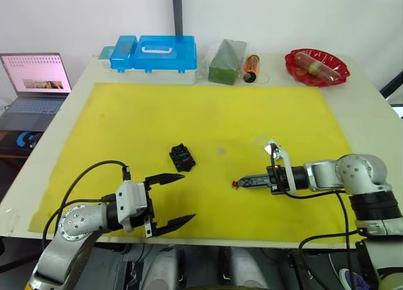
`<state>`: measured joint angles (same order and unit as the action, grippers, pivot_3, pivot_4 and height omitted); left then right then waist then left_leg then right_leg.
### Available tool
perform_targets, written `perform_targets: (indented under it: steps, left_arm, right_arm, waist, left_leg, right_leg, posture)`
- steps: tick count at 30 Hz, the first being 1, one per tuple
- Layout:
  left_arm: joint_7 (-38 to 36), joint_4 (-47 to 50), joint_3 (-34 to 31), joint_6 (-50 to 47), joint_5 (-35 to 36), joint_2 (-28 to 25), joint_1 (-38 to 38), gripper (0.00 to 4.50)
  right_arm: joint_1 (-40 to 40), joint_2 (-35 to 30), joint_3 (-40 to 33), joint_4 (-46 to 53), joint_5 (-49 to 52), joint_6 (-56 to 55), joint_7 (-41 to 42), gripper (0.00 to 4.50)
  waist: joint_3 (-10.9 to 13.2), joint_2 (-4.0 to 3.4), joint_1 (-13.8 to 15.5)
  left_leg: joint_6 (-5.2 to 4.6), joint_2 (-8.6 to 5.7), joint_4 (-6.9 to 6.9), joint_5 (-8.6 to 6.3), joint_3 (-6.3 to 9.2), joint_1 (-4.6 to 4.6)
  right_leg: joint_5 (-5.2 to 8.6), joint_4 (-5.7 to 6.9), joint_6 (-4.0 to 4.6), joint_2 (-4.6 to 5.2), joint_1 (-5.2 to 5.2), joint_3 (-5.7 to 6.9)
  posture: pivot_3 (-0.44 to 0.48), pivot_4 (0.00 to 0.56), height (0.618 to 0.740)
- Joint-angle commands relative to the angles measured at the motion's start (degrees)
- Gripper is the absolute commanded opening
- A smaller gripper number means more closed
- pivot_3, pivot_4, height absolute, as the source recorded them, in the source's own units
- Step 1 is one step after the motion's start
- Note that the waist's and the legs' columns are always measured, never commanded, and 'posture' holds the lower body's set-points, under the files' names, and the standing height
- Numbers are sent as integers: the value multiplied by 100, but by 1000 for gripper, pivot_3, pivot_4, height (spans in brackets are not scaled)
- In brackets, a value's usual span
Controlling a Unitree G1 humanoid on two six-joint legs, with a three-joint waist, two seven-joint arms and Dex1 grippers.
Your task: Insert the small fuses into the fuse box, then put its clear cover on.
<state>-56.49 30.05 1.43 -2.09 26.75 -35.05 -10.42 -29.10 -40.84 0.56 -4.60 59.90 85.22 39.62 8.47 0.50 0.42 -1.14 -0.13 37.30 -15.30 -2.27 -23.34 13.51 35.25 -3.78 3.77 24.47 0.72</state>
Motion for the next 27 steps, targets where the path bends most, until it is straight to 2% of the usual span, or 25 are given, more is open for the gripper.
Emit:
perform_targets:
  steps: [1, 6, 9, 13, 22, 27]
  left_arm:
    - [3, 160, -40, 23, 60, -39, 24, 4500]
    - [0, 150, -42, 40, 57, -41, 12, 4500]
    - [0, 146, -39, 52, 57, -40, -1, 4500]
    - [-30, 107, -32, 104, 42, -33, -40, 4500]
    - [4, 50, -211, 226, 86, -11, -267, 4500]
    - [348, 113, -516, 87, 116, 42, -521, 4500]
  right_arm:
    - [-45, 100, -92, 143, -76, 58, 70, 1927]
    - [53, 166, -76, 220, -301, -27, 60, 1927]
    - [94, 195, -92, 251, -410, -45, 51, 1410]
    - [135, 222, -130, 265, -513, -67, 42, 45]
    - [-45, 269, -502, 639, -308, 102, 135, 12]
    - [-819, 20, -33, 1699, -505, -450, 528, 12]
  waist:
    - [0, 0, -5]
    - [0, 0, -26]
    - [0, 0, -29]
    - [0, 0, -28]
    - [1, -4, -46]
    - [16, -31, -155]
  left_leg:
    - [0, 0, -1, 0, 0, 0]
    - [0, 0, -4, 0, 0, 0]
    - [0, 0, -4, 0, 0, 0]
    - [1, 0, -5, 0, 0, 0]
    - [2, 0, -6, -1, 0, -1]
    - [2, -1, -9, -1, -2, -7]
  right_leg:
    - [0, 0, 0, 0, 0, 0]
    - [0, 0, 1, 1, 2, 0]
    - [0, 0, 1, 1, 3, 0]
    - [0, -1, 1, 3, 3, 0]
    - [0, -1, 2, 6, 5, -1]
    - [0, -1, 1, 7, 16, -1]
  posture:
    - [0, 150, 740]
    - [0, 150, 740]
    - [0, 150, 740]
    - [0, 150, 740]
    - [0, 150, 740]
    - [0, 150, 740]
